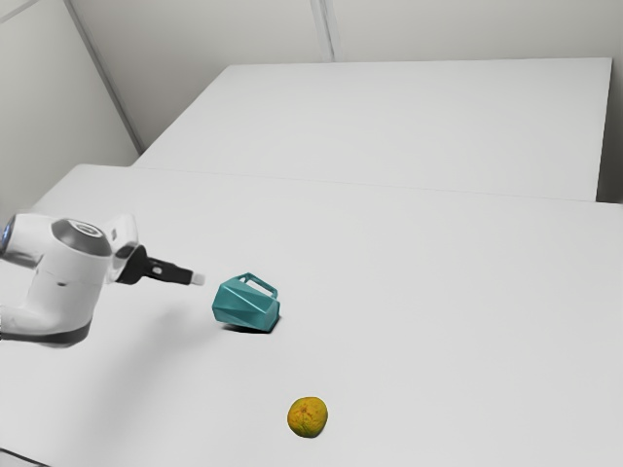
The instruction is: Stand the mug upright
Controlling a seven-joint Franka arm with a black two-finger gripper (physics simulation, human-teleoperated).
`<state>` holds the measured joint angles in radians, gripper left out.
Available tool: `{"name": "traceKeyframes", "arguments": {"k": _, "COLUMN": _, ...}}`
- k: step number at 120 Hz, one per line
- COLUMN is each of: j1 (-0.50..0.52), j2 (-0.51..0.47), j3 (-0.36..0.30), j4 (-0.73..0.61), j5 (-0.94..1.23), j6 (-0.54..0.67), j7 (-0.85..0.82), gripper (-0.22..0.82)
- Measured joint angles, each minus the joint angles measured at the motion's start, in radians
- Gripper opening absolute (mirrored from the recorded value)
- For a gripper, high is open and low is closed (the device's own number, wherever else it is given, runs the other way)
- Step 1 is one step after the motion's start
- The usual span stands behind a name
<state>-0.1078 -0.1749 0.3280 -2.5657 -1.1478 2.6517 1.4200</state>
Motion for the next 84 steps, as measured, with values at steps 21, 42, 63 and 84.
{"name": "traceKeyframes", "arguments": {"k": 21, "j1": 0.0, "j2": 0.011, "j3": -0.001, "j4": -0.015, "j5": -0.137, "j6": -0.049, "j7": 0.272, "gripper": 0.58}}
{"name": "traceKeyframes", "arguments": {"k": 42, "j1": 0.016, "j2": 0.0, "j3": -0.012, "j4": -0.071, "j5": -0.172, "j6": -0.07, "j7": 0.48, "gripper": 0.57}}
{"name": "traceKeyframes", "arguments": {"k": 63, "j1": 0.016, "j2": -0.004, "j3": -0.028, "j4": -0.095, "j5": -0.185, "j6": -0.076, "j7": 0.635, "gripper": 0.56}}
{"name": "traceKeyframes", "arguments": {"k": 84, "j1": 0.011, "j2": 0.008, "j3": -0.03, "j4": -0.099, "j5": -0.196, "j6": -0.074, "j7": 0.752, "gripper": 0.55}}
